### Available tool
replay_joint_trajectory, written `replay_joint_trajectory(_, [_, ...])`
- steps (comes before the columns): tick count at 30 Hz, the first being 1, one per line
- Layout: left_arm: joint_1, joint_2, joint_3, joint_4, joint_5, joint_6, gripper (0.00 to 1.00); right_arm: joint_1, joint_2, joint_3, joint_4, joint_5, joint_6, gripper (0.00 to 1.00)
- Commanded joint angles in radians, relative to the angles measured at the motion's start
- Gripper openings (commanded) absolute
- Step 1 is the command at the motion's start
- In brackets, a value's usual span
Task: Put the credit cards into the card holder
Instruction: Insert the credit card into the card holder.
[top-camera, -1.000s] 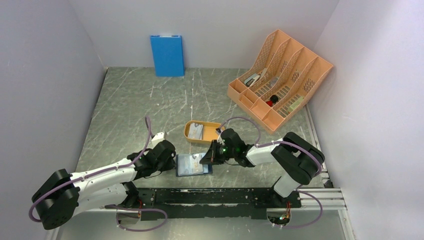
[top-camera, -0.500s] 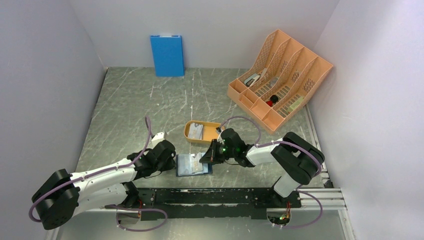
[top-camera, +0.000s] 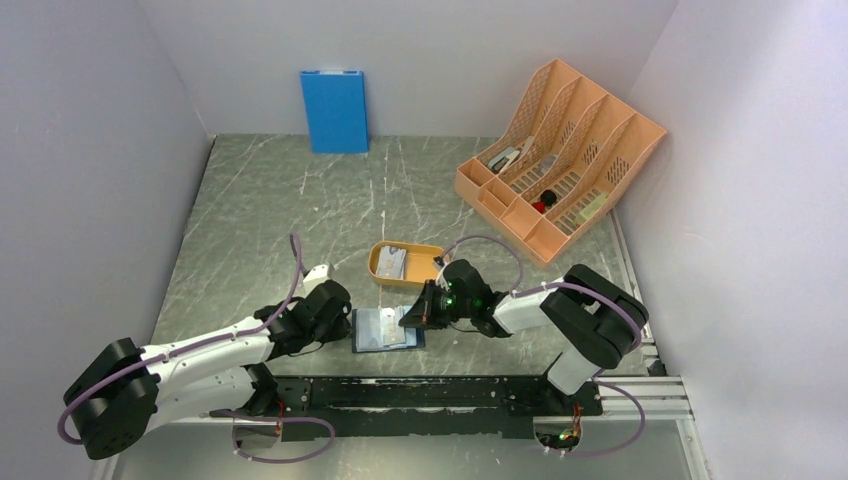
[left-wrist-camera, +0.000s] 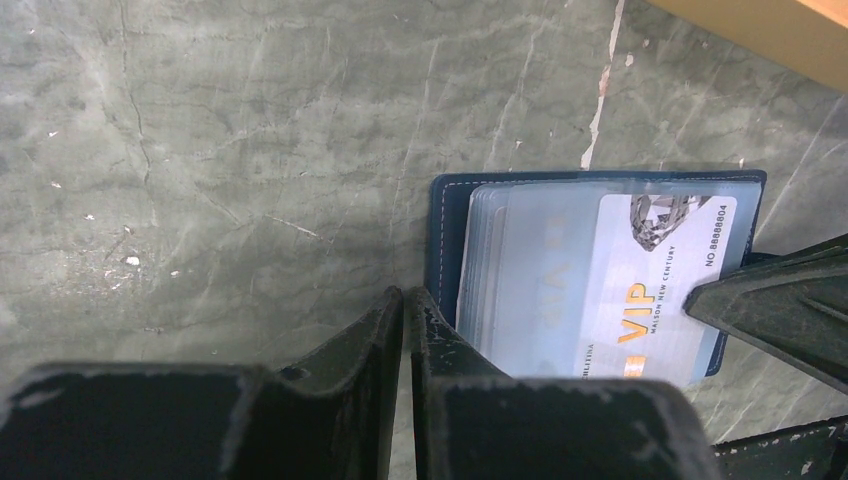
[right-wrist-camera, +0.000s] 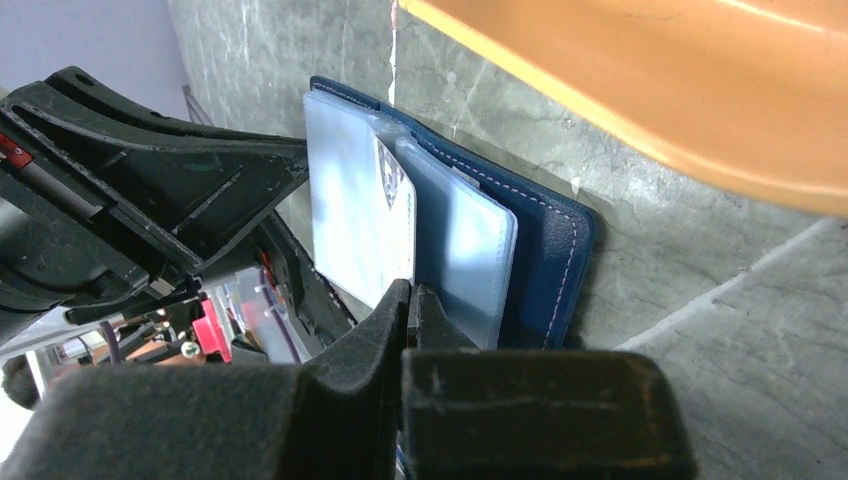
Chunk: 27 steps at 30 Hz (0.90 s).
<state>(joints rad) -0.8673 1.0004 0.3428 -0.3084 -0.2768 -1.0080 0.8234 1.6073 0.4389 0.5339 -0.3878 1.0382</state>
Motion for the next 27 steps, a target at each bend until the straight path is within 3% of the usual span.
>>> replay_joint_trajectory(1, [0.004,0.021,-0.049,-0.067,0.048,-0.004,0.15,0.012,0.022,-0.033,0.019,0.024,0.019,0.0])
replay_joint_trajectory(27, [0.004,0.009,-0.059,-0.063,0.052,-0.01,0.14,0.039,0.091,-0.046,0.134,-0.027,0.114,0.0])
